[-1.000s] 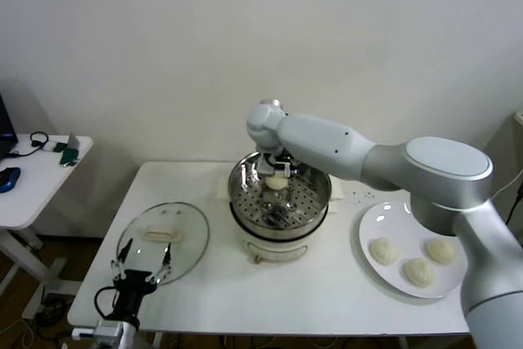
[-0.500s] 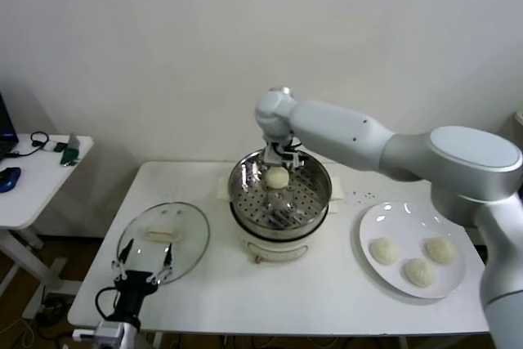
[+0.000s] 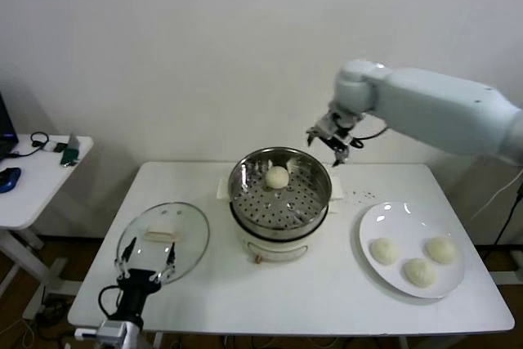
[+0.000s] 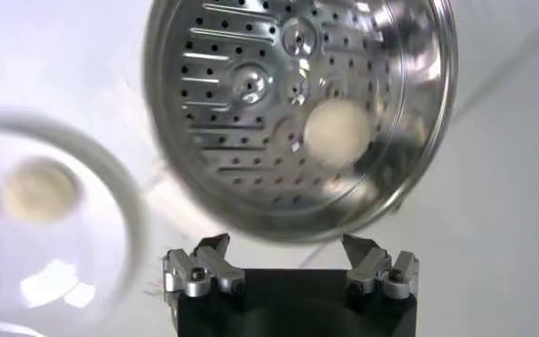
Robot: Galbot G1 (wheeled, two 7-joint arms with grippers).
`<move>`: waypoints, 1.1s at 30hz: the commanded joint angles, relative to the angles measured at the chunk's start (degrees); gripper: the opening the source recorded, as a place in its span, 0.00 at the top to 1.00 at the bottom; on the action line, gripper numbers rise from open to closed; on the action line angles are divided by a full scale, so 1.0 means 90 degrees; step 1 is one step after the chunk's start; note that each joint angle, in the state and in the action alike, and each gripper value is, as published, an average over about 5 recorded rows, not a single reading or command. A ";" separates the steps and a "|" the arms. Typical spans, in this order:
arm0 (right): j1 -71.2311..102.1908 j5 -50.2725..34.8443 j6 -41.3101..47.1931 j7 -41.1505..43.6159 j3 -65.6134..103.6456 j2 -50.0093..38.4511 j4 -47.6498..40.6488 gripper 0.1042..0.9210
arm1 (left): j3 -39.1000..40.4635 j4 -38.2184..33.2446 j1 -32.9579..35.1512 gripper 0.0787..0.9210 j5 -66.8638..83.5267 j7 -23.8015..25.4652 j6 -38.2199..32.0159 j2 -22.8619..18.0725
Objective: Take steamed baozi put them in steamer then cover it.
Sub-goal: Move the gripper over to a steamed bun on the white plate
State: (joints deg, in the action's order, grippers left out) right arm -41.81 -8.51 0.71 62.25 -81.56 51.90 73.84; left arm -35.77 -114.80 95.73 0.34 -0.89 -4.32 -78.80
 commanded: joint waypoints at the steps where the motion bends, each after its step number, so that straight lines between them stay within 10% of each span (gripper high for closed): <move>1: -0.0267 -0.1622 0.1610 -0.0288 -0.0839 -0.2374 0.0840 0.12 | 0.0007 -0.0027 0.0007 0.12 0.0000 0.0005 0.0005 -0.0006; 33: 0.4507 0.0114 0.1409 -0.0187 0.2506 -0.1751 -0.0688 0.12 | -0.0101 -0.0022 0.0216 0.12 -0.0110 -0.0004 0.0010 -0.0176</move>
State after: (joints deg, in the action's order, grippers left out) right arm -7.09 -8.47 12.90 60.76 -63.39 33.79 70.82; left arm -36.69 -115.06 97.63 -0.56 -0.93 -4.20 -80.34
